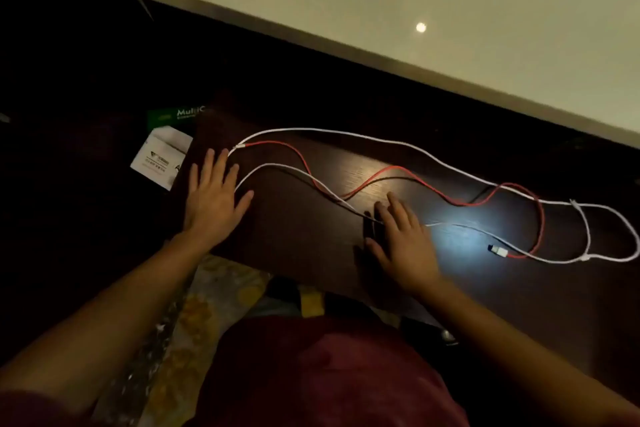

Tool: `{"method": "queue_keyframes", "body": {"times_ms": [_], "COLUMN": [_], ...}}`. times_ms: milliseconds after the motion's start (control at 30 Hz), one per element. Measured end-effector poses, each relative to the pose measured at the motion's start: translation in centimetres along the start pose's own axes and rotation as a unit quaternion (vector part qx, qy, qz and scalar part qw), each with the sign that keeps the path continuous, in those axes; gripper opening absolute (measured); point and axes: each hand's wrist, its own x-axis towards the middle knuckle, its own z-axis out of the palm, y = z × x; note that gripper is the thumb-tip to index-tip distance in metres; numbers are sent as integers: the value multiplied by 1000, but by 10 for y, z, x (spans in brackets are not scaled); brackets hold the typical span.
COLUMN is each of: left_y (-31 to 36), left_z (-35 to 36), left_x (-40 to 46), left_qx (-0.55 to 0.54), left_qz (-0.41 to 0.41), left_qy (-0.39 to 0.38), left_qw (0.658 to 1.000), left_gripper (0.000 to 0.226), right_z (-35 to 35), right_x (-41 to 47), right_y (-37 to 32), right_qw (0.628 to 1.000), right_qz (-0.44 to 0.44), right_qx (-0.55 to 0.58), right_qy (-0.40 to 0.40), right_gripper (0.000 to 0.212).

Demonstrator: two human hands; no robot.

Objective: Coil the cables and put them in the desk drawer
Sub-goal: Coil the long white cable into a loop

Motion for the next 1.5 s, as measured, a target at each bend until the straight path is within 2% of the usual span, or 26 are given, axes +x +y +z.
{"method": "queue_keyframes", "body": {"times_ms": [67, 167, 333, 433, 533, 667, 733, 800, 867, 933, 967, 1000, 1033, 1133, 1233, 1367, 1433, 1500], "left_y": [-4, -9, -12, -14, -17, -10, 3, 27, 50, 72, 84, 93, 103, 136, 177, 243, 277, 301], "left_z": [3, 10, 12, 2, -22, -74, -99, -125, -142, -162, -171, -180, -188, -213, -241, -271, -279, -289], "left_x": [7, 14, 27, 32, 46, 73, 81, 83, 82, 78, 76, 76, 77, 77, 69, 49, 40, 36], "left_qx": [1, -12, -78, -147, -281, -416, -500, -595, -692, -767, -792, -804, -805, -786, -778, -765, -776, -804], "left_qz": [-15, 5, 66, 89, 90, 116, 116, 121, 109, 117, 129, 142, 151, 180, 225, 265, 279, 281], "left_qy": [-27, -43, 37, 48, -12, -79, -80, -75, -102, -160, -197, -234, -263, -310, -324, -288, -283, -284], "left_qw": [1000, 999, 994, 984, 956, 898, 855, 791, 706, 610, 564, 529, 510, 505, 488, 512, 490, 441], "left_gripper": [67, 62, 21, 14, 7, 19, 20, 23, 21, 15, 20, 29, 38, 50, 54, 51, 52, 52], "right_z": [4, 17, 30, 34, 17, -34, -62, -97, -129, -163, -177, -191, -202, -229, -242, -242, -237, -230], "right_x": [11, 24, 37, 32, 28, 21, 22, 17, 16, 10, 5, -1, -7, -23, -35, -42, -47, -52], "right_y": [-6, -16, -33, -45, -58, -79, -91, -100, -102, -95, -88, -81, -74, -54, -29, 16, 46, 79], "right_qw": [1000, 998, 997, 997, 991, 965, 943, 915, 898, 882, 870, 857, 844, 813, 799, 786, 781, 785], "right_qz": [21, 56, 67, 55, 82, 92, 89, 78, 61, 50, 47, 43, 39, 28, 21, 72, 86, 93], "right_qx": [-7, -14, -6, 3, 80, 203, 266, 325, 358, 370, 378, 391, 400, 426, 439, 444, 457, 458], "right_qy": [-13, -19, 30, 45, 66, 139, 180, 224, 250, 289, 312, 334, 355, 397, 411, 425, 418, 406], "right_gripper": [76, 71, 30, 15, 19, 27, 20, 14, 14, 17, 16, 15, 14, 13, 14, 26, 31, 32]}}
